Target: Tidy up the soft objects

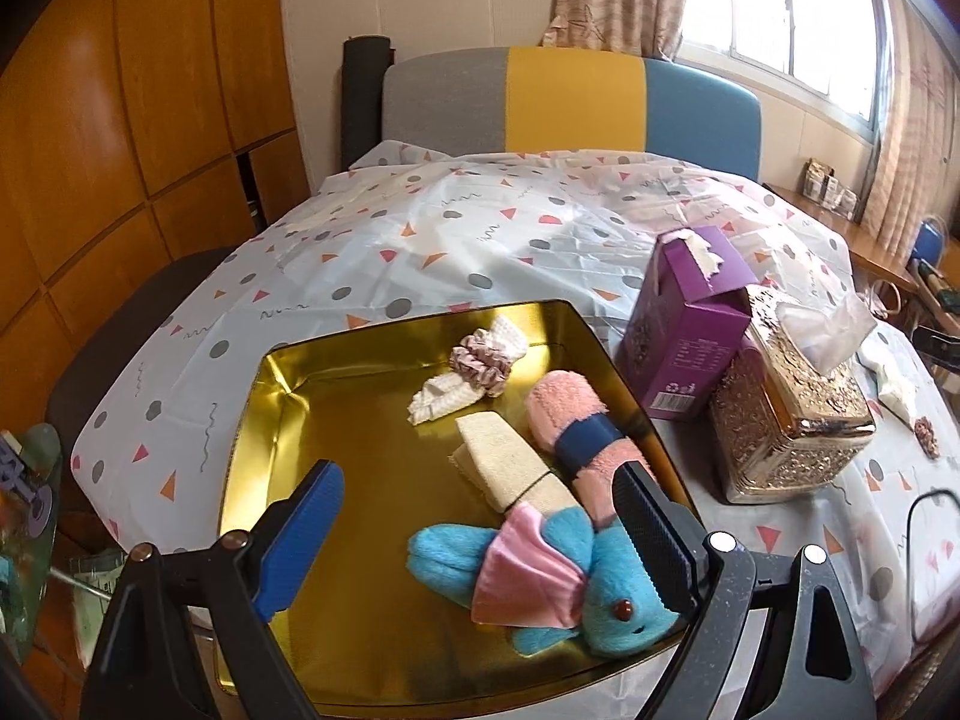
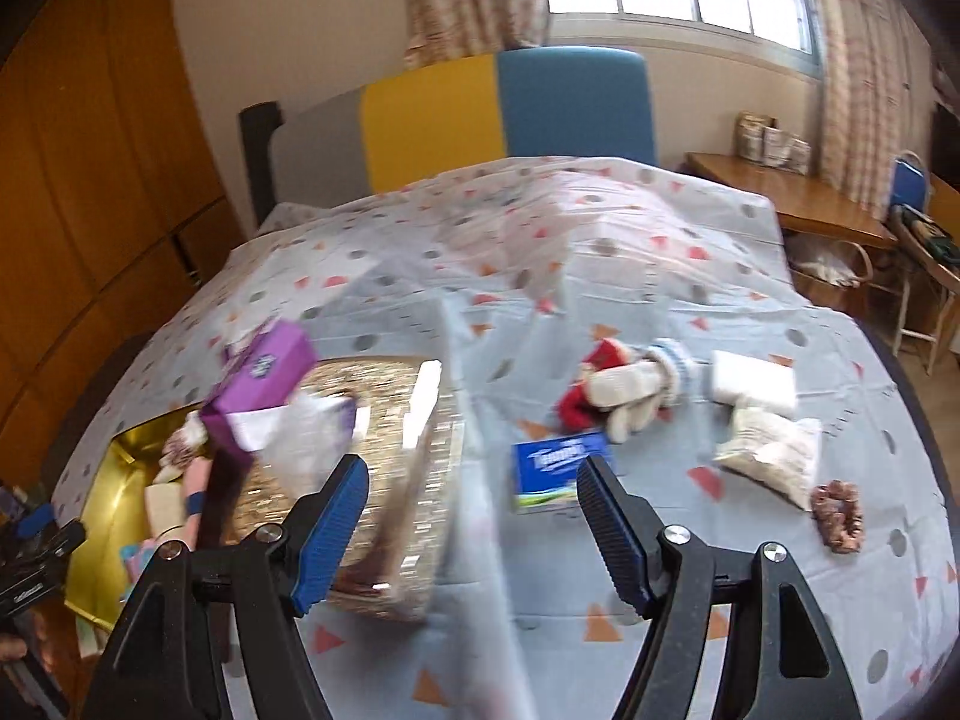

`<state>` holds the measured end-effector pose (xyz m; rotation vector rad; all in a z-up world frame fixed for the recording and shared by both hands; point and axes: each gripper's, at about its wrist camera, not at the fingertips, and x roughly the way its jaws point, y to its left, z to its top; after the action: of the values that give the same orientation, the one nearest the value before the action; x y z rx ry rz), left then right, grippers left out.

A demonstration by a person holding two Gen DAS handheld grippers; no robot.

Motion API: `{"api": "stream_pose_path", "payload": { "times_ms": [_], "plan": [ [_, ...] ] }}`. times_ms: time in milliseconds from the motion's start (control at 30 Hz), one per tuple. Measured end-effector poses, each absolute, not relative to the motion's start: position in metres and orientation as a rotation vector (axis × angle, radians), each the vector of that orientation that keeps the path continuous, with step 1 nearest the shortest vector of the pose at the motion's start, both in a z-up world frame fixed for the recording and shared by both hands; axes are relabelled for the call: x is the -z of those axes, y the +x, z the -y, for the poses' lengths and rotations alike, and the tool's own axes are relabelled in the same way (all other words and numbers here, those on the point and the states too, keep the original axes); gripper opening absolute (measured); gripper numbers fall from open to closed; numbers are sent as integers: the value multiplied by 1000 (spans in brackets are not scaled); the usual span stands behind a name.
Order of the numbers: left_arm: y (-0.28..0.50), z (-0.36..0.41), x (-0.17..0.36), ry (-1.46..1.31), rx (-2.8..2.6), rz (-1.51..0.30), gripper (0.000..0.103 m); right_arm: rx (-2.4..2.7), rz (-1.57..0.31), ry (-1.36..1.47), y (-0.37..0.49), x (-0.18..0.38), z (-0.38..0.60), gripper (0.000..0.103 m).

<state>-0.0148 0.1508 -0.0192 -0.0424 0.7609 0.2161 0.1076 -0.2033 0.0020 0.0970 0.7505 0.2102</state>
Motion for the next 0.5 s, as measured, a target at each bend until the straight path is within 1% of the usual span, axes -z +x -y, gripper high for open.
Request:
{"api": "stream_pose_path", "payload": {
  "times_ms": [200,267,333,400,500],
  "plan": [
    [-14,-135,13,-12,-153,-745,91,-33,-783,158,122,26,265,73],
    [-11,-126,7,-2,-104,-735,88,31,-803,194,124,40,283,73],
    [-7,-112,0,9,-40,-726,85,80,-822,245,123,52,300,73],
    [-2,-95,-9,33,19,-710,85,124,-862,296,125,61,313,73],
    [9,-65,-22,74,128,-697,84,146,-867,353,123,62,324,73]
  ]
}}
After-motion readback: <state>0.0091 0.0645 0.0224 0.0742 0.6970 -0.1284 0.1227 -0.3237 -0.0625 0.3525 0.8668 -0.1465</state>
